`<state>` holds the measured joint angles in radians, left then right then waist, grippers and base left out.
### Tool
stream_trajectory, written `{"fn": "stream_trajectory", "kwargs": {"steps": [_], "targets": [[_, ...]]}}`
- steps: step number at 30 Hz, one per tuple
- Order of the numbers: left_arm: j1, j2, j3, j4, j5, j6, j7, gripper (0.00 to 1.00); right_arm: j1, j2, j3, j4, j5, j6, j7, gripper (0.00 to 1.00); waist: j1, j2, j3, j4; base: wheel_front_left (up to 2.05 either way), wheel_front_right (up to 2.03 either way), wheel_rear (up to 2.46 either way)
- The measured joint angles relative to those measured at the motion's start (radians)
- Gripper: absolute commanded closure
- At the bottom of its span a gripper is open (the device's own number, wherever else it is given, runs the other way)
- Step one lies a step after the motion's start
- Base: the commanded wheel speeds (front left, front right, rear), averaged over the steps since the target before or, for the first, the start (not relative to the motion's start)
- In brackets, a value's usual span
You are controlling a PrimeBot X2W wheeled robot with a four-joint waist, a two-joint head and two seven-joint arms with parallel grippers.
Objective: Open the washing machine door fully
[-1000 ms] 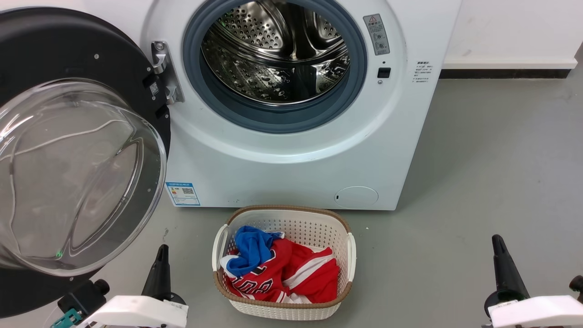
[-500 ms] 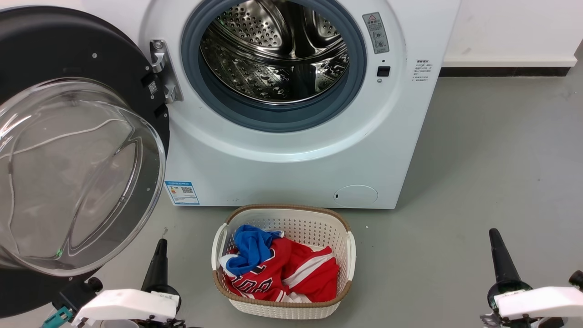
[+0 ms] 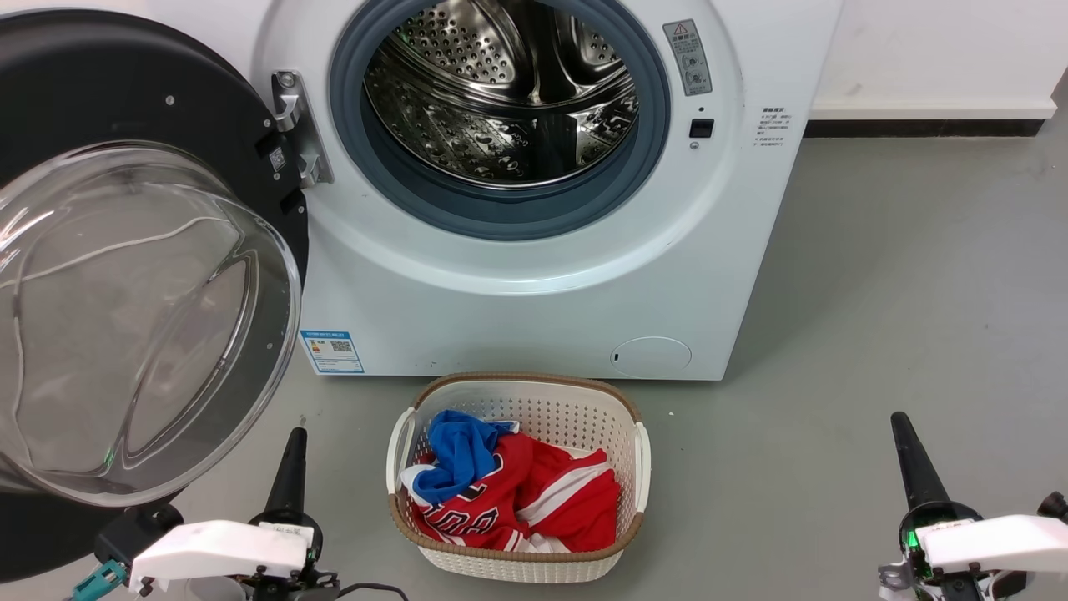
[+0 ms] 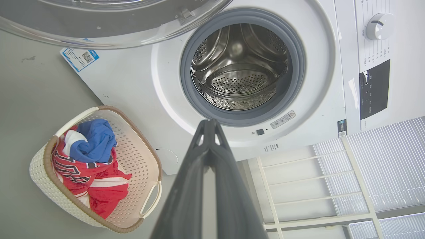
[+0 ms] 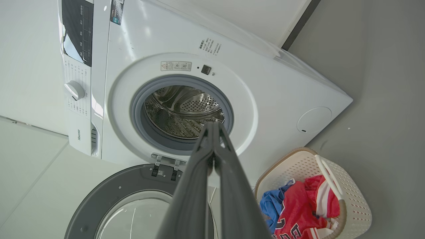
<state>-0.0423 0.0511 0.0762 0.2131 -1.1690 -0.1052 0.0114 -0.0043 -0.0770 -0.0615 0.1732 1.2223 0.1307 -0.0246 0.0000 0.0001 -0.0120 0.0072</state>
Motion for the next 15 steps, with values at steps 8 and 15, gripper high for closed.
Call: {"fn": "stream_trajectory", "kwargs": {"steps": [8,15], "targets": [[-0.008,0.000,0.007,0.005,-0.081,-0.002,0.019,1.00,-0.019,0.000,-0.002,0.014,0.077,0.000,0.020,1.00,0.0000,0.0000,0.002,-0.001,0.00,0.00,0.00],[-0.021,0.000,0.013,0.010,-0.147,-0.009,0.032,1.00,-0.036,0.000,-0.005,0.023,0.139,0.000,0.035,1.00,0.0000,0.0000,0.004,-0.002,0.00,0.00,0.00]]}}
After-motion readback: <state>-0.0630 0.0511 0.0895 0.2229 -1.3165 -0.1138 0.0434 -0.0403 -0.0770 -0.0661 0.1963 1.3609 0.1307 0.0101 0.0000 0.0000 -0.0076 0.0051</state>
